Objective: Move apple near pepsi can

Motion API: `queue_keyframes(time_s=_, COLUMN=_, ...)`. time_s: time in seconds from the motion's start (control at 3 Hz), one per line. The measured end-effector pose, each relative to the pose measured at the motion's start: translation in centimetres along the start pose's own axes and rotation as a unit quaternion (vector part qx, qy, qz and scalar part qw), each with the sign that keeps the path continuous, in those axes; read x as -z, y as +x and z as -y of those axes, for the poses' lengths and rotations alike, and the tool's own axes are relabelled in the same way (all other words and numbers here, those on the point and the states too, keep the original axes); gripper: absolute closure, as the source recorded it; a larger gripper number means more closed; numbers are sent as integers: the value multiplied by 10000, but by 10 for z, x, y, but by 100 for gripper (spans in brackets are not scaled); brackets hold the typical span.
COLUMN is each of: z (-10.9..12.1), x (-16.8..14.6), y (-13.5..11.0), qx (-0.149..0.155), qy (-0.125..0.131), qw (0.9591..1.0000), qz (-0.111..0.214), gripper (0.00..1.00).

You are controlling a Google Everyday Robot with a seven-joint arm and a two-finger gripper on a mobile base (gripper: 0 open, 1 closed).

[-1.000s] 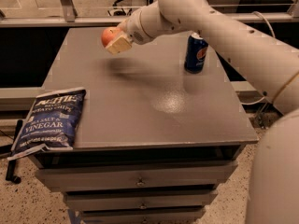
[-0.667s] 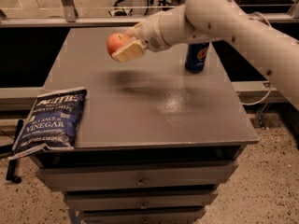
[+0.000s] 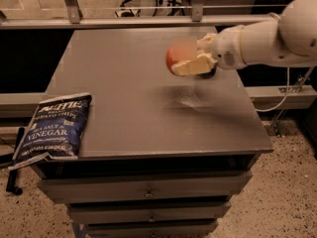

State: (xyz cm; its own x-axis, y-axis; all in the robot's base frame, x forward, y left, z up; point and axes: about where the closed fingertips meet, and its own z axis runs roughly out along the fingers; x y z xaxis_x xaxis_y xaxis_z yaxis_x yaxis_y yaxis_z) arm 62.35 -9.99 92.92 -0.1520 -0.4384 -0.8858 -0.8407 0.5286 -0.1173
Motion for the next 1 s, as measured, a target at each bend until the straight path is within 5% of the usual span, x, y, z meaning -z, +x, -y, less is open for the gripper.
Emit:
queue_keyframes(time_s=0.67, z=23, x=64, y=50, qx=-421, qy=568, qw=9969, qz=-339, gripper=100)
queue_keyframes(time_s=1.0, z=41, x=59, y=67, qx=-344, qy=891, qw=9946, qz=-394, gripper=100)
